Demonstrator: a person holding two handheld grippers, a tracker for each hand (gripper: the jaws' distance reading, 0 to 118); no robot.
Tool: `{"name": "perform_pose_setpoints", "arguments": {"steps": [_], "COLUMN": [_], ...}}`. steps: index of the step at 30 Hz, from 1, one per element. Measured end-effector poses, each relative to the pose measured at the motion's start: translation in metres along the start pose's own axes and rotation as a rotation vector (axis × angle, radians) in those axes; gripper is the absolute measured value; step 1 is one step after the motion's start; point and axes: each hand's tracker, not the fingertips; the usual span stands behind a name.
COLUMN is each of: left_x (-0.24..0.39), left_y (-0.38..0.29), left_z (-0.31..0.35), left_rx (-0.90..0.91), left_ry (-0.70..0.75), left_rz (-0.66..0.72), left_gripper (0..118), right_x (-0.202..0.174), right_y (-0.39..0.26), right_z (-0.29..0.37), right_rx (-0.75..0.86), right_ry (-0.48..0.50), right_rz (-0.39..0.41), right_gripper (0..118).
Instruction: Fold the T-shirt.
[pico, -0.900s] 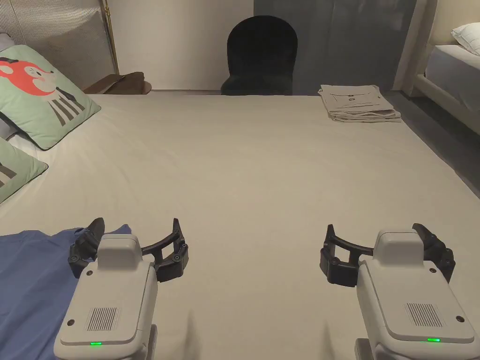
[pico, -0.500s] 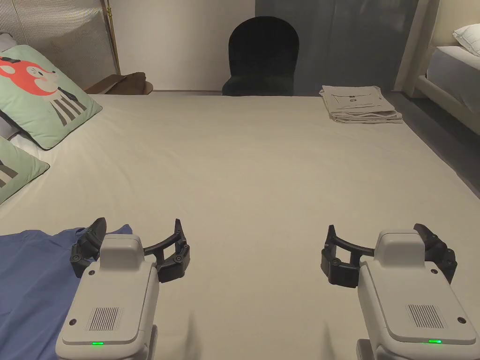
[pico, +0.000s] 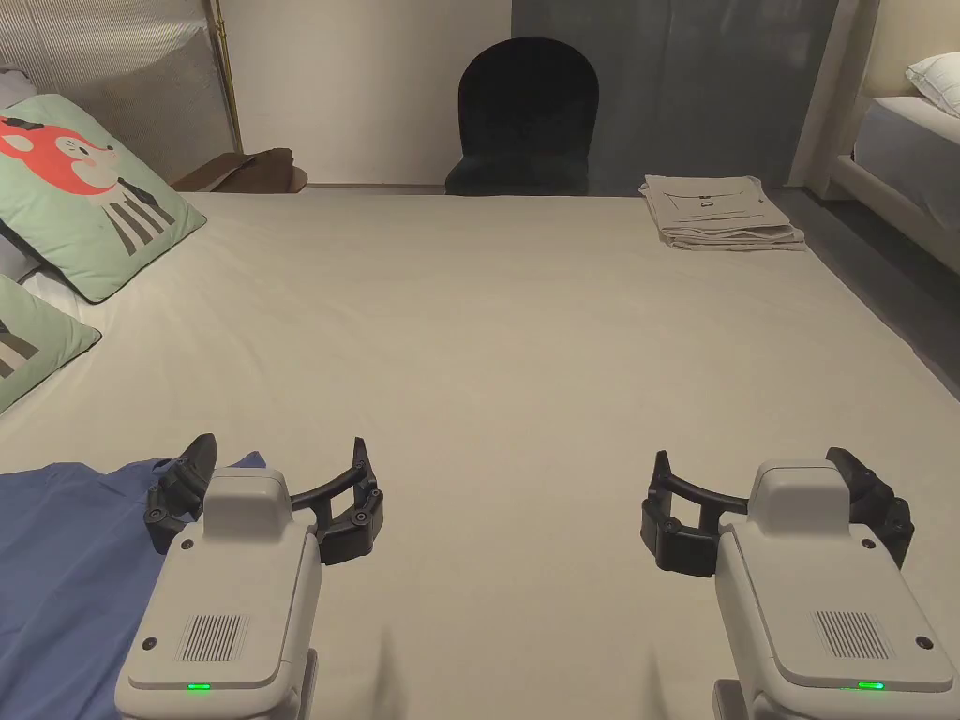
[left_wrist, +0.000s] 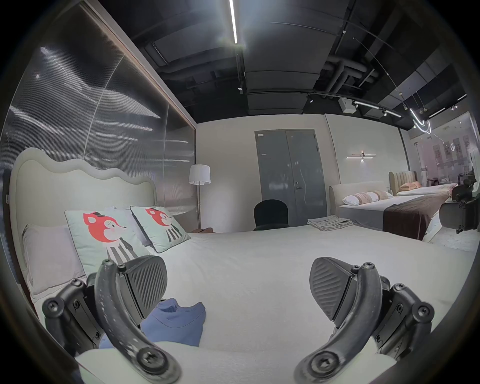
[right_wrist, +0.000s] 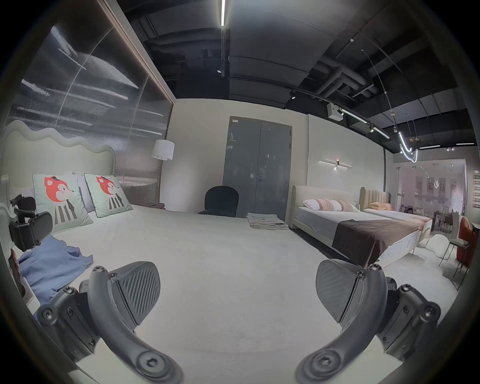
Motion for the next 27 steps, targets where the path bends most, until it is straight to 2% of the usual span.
{"name": "perform_pose_setpoints", "arguments": {"steps": [27], "left_x": [-0.0007], "left_y": [-0.0034], "left_z": [-0.0027], "left_rx": [0.003], "left_ry": [-0.003], "left_rz": [-0.01], "left_gripper": [110], "right_x": [0.0021], "right_y": [0.0005], "right_z": [0.0004], "right_rx": [0.001], "right_ry": [0.003], "right_rz": [-0.007], "right_gripper": [117]}}
